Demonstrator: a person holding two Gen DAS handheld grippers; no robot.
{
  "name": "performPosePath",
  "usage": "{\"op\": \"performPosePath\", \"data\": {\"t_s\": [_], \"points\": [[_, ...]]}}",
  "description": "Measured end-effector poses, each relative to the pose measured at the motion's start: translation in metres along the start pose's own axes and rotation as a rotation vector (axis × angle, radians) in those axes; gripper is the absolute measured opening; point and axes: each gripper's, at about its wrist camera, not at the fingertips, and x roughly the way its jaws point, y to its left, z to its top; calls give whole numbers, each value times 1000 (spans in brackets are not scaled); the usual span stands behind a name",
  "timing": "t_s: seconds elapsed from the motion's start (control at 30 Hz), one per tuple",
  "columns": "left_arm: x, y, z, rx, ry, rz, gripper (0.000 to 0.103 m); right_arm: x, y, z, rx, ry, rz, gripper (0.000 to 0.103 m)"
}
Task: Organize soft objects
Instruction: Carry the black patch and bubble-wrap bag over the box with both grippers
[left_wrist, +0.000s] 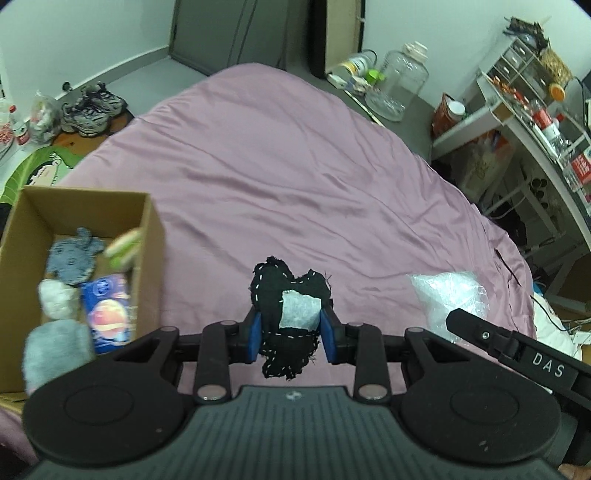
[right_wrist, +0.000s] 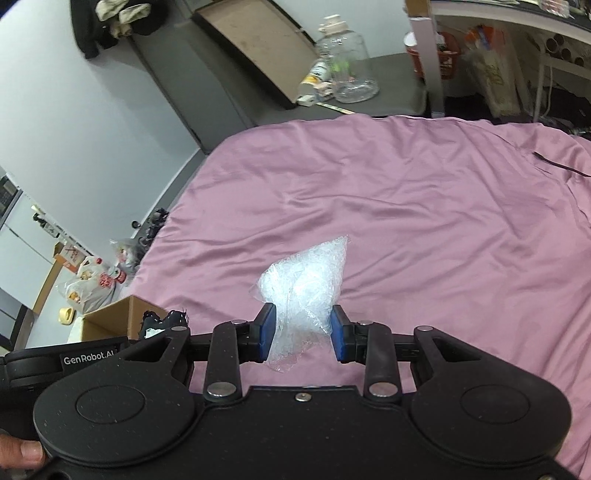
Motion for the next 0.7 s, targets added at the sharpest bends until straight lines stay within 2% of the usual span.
{"op": "performPosePath", "data": {"t_s": [0.33,0.7], "points": [[-34,52,-7,-59,-47,17,32,-12,49,-15,-52,-17,27,31],[-61,107,-17,-118,-71,41,32,-7,102,-32,-98,-6,76,31]]}}
